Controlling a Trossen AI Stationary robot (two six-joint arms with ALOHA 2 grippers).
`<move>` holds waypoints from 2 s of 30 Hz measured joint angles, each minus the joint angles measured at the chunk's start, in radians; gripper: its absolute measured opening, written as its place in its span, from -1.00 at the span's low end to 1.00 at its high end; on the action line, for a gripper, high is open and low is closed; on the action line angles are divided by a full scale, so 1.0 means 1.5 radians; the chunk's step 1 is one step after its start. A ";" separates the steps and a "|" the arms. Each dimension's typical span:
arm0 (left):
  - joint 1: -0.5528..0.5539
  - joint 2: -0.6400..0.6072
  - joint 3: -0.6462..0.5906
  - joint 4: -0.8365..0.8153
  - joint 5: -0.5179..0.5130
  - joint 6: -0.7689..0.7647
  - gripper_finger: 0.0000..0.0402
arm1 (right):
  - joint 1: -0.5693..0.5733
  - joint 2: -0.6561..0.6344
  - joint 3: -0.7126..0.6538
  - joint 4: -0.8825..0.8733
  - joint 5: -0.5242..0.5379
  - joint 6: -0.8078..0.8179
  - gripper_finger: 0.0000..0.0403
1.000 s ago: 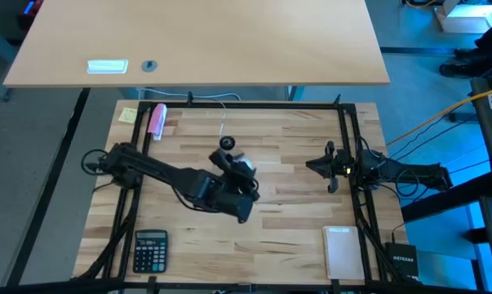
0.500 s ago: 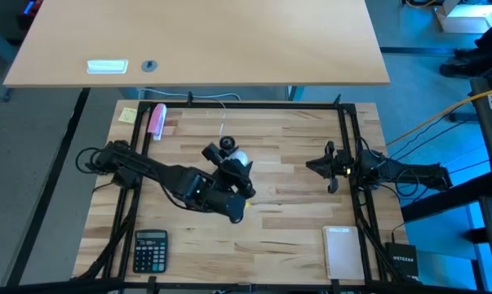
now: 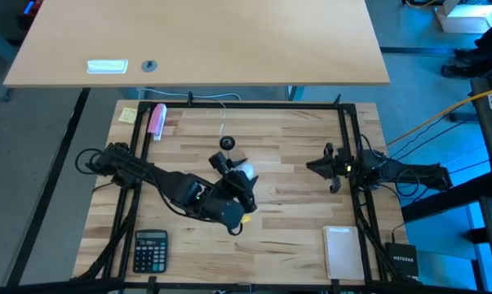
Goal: Screw lightbulb
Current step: Insert the white lightbulb into the brown lamp
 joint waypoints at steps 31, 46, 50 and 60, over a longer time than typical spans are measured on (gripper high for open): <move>0.084 -0.042 0.000 0.298 0.238 0.403 0.25 | 0.000 0.516 0.283 0.284 -0.121 -0.062 -0.45; 0.070 -0.042 0.000 0.292 0.199 0.404 0.27 | 0.035 0.786 0.478 0.340 -0.311 -0.106 0.24; 0.069 -0.042 0.000 0.292 0.194 0.406 0.27 | 0.059 0.787 0.479 0.345 -0.216 -0.153 0.18; 0.071 -0.040 0.000 0.303 0.198 0.406 0.28 | 0.057 0.815 0.481 0.397 -0.172 -0.166 0.00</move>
